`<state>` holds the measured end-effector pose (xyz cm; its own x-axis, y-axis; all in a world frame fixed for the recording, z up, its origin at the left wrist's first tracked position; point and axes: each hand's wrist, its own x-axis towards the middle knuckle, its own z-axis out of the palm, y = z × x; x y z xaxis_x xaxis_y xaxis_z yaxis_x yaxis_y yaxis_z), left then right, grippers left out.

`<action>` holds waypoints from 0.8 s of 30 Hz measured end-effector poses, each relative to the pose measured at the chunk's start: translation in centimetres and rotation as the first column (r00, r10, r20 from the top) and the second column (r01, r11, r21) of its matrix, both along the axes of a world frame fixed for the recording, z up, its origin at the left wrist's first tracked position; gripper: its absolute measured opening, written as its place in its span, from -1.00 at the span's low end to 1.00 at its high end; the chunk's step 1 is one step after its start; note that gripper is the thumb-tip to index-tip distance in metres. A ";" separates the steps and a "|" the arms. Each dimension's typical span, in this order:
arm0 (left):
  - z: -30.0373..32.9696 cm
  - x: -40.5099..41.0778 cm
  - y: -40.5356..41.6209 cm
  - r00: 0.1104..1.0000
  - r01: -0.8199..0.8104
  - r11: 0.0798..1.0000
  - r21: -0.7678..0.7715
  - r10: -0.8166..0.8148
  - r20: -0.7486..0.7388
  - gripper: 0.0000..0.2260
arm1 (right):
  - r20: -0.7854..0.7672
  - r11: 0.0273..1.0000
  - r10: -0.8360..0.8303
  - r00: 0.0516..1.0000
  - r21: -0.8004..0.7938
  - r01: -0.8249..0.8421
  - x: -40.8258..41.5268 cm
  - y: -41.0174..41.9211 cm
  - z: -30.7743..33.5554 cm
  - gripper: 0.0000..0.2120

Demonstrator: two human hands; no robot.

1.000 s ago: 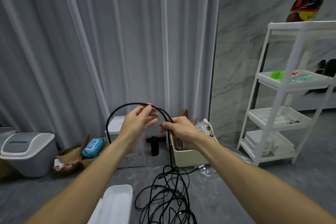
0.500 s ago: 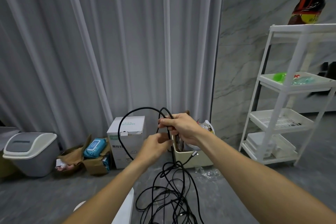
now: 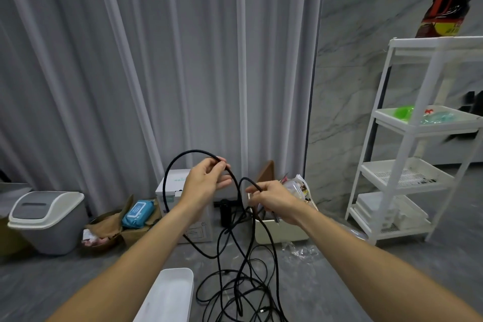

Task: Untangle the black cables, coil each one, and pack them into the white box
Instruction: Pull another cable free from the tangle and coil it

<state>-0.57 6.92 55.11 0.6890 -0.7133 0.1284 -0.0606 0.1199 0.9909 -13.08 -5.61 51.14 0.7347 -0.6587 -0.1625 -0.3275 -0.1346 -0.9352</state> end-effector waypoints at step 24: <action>-1.9 -0.6 0.0 0.919 0.050 0.996 0.073 -0.018 -0.393 -0.91 | 0.240 0.893 -0.309 0.920 0.407 0.194 1.8 0.7 1.5 -0.80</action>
